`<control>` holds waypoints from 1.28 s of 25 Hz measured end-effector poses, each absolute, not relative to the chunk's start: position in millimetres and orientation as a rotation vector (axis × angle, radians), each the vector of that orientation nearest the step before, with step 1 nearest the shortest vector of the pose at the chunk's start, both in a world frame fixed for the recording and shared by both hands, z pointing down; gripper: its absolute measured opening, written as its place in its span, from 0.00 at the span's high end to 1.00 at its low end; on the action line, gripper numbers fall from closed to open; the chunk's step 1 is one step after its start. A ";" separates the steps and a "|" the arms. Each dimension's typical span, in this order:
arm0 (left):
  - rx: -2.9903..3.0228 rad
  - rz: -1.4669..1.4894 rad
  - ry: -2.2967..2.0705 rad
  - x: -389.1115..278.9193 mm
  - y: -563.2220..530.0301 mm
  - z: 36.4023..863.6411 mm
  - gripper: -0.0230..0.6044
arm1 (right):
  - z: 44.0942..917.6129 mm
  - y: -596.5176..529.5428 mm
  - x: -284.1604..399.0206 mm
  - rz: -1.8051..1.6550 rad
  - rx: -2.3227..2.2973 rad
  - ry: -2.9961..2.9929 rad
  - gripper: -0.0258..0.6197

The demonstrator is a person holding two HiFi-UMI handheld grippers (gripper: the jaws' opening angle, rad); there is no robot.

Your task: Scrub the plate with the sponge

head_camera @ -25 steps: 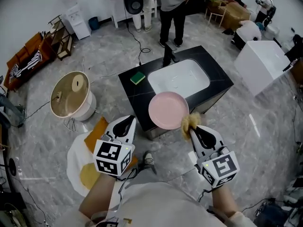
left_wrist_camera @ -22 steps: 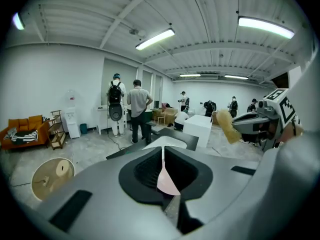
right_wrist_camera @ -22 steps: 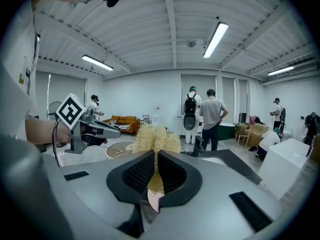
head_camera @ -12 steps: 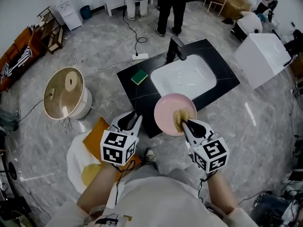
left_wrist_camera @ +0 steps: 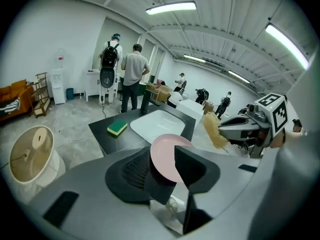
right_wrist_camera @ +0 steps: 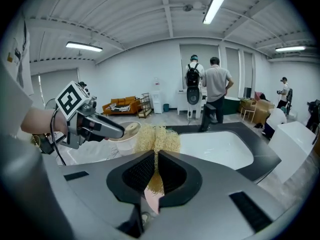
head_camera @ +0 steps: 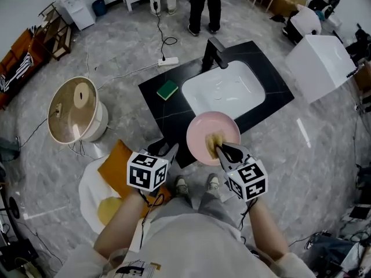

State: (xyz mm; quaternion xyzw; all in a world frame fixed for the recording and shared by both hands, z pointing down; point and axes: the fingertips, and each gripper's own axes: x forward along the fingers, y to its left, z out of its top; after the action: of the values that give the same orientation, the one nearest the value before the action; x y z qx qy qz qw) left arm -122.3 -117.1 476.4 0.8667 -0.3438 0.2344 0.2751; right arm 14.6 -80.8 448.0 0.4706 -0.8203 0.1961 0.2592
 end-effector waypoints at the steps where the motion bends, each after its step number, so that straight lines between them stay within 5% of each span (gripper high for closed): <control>1: 2.304 0.628 -0.926 -122.4 -118.0 483.4 0.71 | 455.4 -81.5 15.3 0.540 1.257 -2.213 0.89; 32: 1.878 0.709 -0.891 -58.8 -107.7 645.8 0.71 | 628.5 -86.0 24.6 0.705 0.871 -2.065 0.89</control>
State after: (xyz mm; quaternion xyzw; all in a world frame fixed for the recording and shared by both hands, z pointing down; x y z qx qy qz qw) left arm -58.8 -107.7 645.8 0.7614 -0.3613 0.2874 0.4551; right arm 24.6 -86.0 628.5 0.3422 -0.8109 0.2768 0.3857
